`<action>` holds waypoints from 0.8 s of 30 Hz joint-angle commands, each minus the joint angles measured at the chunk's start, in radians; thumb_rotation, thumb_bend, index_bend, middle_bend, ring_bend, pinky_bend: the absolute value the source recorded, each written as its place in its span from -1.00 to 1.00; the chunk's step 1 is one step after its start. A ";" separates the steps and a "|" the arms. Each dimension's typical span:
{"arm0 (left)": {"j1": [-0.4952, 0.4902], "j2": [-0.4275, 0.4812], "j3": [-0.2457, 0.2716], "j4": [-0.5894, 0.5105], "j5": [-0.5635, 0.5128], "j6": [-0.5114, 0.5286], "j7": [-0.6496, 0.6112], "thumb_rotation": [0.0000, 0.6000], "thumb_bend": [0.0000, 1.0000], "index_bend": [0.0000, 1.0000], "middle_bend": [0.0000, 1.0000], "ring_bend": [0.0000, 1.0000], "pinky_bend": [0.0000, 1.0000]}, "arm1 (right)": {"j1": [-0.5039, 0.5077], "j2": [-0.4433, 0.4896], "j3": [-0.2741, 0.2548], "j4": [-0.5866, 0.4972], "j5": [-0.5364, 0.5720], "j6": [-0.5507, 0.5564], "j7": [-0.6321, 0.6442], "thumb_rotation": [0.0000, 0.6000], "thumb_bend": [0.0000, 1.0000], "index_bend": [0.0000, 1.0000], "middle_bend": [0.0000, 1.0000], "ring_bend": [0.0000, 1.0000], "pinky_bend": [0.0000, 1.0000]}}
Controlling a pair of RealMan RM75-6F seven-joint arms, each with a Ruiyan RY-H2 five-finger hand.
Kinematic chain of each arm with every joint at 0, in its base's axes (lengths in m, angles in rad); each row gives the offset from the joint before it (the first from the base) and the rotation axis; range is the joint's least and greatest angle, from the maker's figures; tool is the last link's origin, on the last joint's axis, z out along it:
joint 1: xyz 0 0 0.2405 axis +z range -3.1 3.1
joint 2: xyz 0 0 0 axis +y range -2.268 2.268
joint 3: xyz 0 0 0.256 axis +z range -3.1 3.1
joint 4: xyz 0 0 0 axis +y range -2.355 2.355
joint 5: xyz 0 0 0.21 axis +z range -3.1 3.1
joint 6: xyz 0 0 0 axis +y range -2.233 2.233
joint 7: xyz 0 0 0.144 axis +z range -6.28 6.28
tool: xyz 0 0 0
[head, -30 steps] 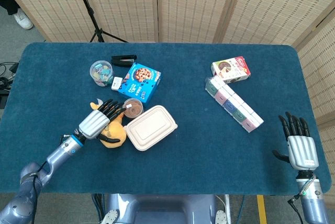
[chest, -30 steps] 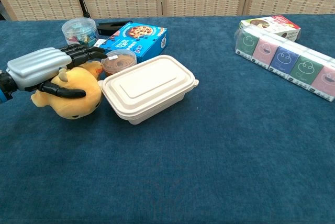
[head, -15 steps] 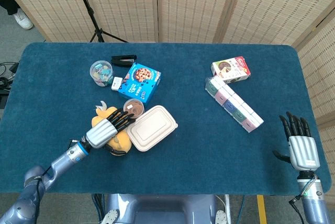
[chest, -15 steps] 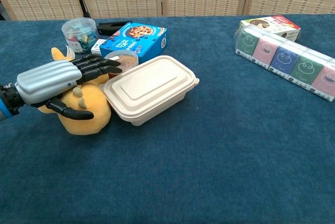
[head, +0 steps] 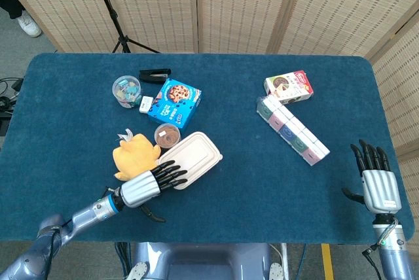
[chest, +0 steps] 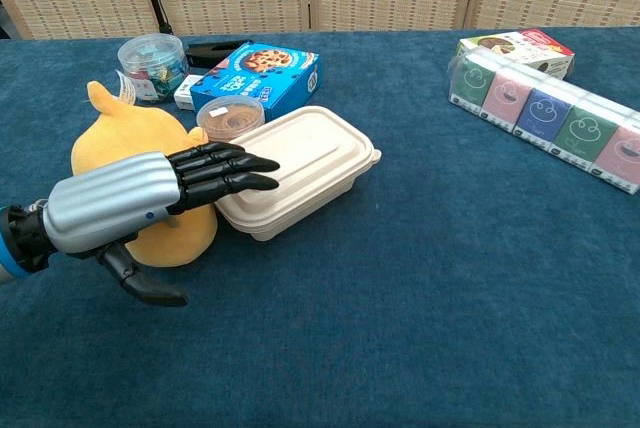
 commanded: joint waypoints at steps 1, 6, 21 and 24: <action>-0.008 0.002 0.004 -0.026 0.007 0.007 0.028 -0.98 -1.00 -1.00 -1.00 -1.00 -1.00 | 0.000 0.000 0.000 0.000 0.000 0.000 0.000 1.00 -1.00 -1.00 -1.00 -1.00 -1.00; -0.011 0.025 -0.006 -0.056 -0.001 0.014 0.053 -0.98 -1.00 -1.00 -1.00 -1.00 -1.00 | -0.001 0.001 -0.001 -0.001 0.000 0.001 0.000 1.00 -1.00 -1.00 -1.00 -1.00 -1.00; 0.016 0.275 -0.101 -0.337 -0.110 0.052 0.007 -0.98 -1.00 -1.00 -1.00 -1.00 -1.00 | -0.004 0.008 -0.004 -0.017 -0.012 0.014 -0.003 1.00 -1.00 -1.00 -1.00 -1.00 -1.00; 0.031 0.372 -0.115 -0.485 -0.145 0.018 0.057 -0.99 -1.00 -1.00 -1.00 -1.00 -1.00 | -0.004 0.014 -0.005 -0.024 -0.019 0.017 0.000 1.00 -1.00 -1.00 -1.00 -1.00 -1.00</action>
